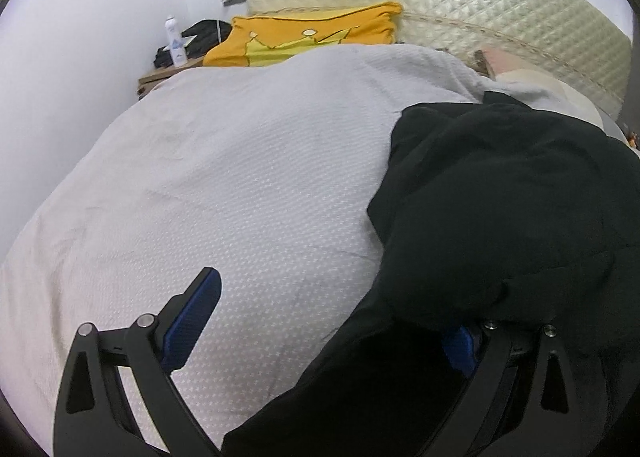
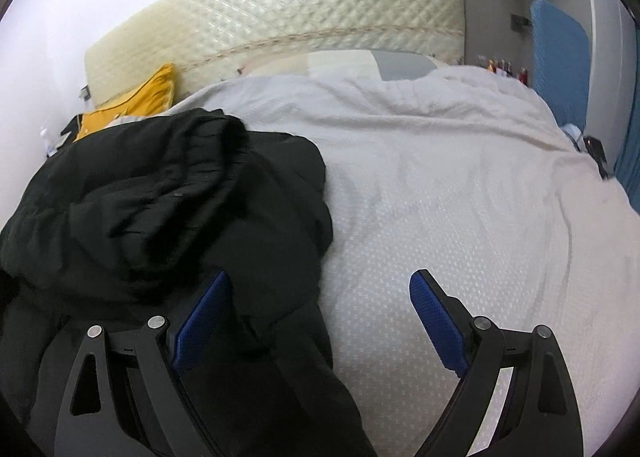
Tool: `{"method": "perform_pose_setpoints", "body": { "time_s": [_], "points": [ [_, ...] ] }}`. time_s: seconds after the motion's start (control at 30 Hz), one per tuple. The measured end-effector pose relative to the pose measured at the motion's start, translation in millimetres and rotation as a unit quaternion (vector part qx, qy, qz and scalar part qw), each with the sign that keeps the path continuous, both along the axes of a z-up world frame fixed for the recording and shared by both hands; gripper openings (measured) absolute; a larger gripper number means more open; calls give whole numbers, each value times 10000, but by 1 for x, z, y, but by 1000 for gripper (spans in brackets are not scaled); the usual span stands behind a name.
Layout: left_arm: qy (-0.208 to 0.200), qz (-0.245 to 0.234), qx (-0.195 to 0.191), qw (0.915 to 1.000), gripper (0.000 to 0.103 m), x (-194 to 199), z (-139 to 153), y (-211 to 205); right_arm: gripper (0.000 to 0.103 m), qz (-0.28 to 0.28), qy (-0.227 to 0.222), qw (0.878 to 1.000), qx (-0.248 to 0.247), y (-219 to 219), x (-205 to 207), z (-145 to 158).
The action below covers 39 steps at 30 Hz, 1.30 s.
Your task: Fold large clothes
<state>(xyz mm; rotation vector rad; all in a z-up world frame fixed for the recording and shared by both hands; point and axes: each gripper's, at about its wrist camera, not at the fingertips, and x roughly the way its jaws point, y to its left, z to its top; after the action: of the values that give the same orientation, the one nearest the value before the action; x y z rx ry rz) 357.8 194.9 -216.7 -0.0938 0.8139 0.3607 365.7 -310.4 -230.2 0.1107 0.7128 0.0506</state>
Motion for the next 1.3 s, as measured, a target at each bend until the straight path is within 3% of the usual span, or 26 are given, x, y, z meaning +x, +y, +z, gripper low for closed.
{"method": "perform_pose_setpoints", "body": {
  "time_s": [0.17,0.33,0.63,0.77,0.9,1.07,1.17,1.3],
  "points": [
    [74,-111,-224,9997,98,-11,14,-2,91,118,-25,9999,9,7,-16,18],
    [-254,-418,-240,9985,98,-42,60,-24,91,331,-412,9986,29,24,-47,67],
    [-1108,-989,-597,9871,98,-119,191,-68,91,670,-1416,9875,199,61,-125,207],
    [-1600,-1100,-570,9793,98,-168,263,-75,91,727,-1854,9795,298,67,-167,269],
    [-1958,-1219,-550,9715,98,-215,317,-76,91,655,-2136,9745,223,69,-217,320],
    [-1985,-1447,-617,9674,98,-267,353,-79,91,643,-2172,9731,421,64,-267,345],
    [-1911,-1495,-551,9685,98,-288,351,-81,91,667,-1981,9766,499,62,-286,341],
    [-1629,-1625,-717,9705,98,-307,328,-81,91,740,-1568,9830,600,62,-299,311]
  ]
}}
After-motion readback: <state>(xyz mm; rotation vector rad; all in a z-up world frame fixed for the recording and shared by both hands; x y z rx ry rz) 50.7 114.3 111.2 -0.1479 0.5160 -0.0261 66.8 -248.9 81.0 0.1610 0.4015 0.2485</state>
